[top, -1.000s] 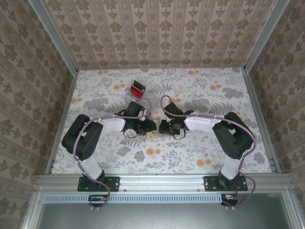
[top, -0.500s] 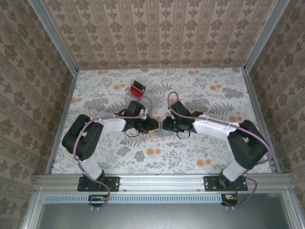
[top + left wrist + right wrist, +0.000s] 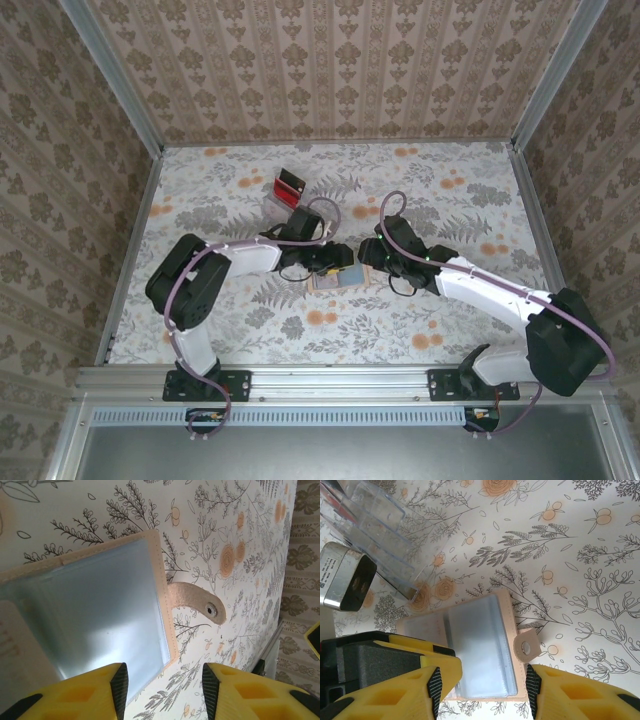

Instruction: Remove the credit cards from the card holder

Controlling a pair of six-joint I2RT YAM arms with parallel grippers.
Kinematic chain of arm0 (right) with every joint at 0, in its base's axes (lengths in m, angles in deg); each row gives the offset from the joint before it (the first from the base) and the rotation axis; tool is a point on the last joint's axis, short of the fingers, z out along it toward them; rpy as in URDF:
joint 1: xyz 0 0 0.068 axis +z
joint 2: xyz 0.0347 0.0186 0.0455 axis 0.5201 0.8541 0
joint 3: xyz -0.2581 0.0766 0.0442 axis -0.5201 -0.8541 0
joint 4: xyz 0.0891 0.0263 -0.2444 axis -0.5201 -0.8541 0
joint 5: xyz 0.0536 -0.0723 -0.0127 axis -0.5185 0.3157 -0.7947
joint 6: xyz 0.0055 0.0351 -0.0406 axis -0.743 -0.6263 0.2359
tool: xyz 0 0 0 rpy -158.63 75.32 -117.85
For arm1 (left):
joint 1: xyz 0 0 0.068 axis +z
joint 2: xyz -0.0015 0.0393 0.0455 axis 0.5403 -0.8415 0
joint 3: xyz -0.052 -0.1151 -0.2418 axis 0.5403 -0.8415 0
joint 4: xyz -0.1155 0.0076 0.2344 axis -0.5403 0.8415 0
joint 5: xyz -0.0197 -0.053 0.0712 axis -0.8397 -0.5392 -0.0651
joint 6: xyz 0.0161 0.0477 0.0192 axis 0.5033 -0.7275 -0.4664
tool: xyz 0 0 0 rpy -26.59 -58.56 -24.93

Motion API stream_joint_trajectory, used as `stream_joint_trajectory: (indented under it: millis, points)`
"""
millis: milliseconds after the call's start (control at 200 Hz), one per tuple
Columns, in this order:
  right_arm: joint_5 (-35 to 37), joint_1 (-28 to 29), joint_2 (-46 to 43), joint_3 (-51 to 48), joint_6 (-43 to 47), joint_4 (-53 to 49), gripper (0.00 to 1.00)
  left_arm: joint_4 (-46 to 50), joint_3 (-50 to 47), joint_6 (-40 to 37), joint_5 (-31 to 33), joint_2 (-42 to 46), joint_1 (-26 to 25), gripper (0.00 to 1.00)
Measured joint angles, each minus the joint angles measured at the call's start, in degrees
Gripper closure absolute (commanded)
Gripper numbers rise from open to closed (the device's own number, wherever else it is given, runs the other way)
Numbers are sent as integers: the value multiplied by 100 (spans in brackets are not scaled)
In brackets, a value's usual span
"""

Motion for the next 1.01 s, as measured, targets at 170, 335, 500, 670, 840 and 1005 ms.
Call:
stream_joint_trajectory:
  millis: [170,335,500,670,840,1005]
  points:
    - [2,4,52,9,81,-24,49,190,0,-50,138,46,81,44]
    - [-39,153,706,446,334,-227,49,404,-328,-114,315,682,459,37]
    - [-197,507,1554,1130,568,-437,50,535,-778,-153,481,1355,957,35]
    - [-439,695,2334,1764,763,-737,53,688,-1106,-153,514,1510,1174,38]
    - [-542,695,2728,1958,868,-957,58,675,-1226,-127,407,1510,1163,44]
    - [-560,695,2916,1961,905,-1108,61,531,-1322,-35,313,1502,1106,53]
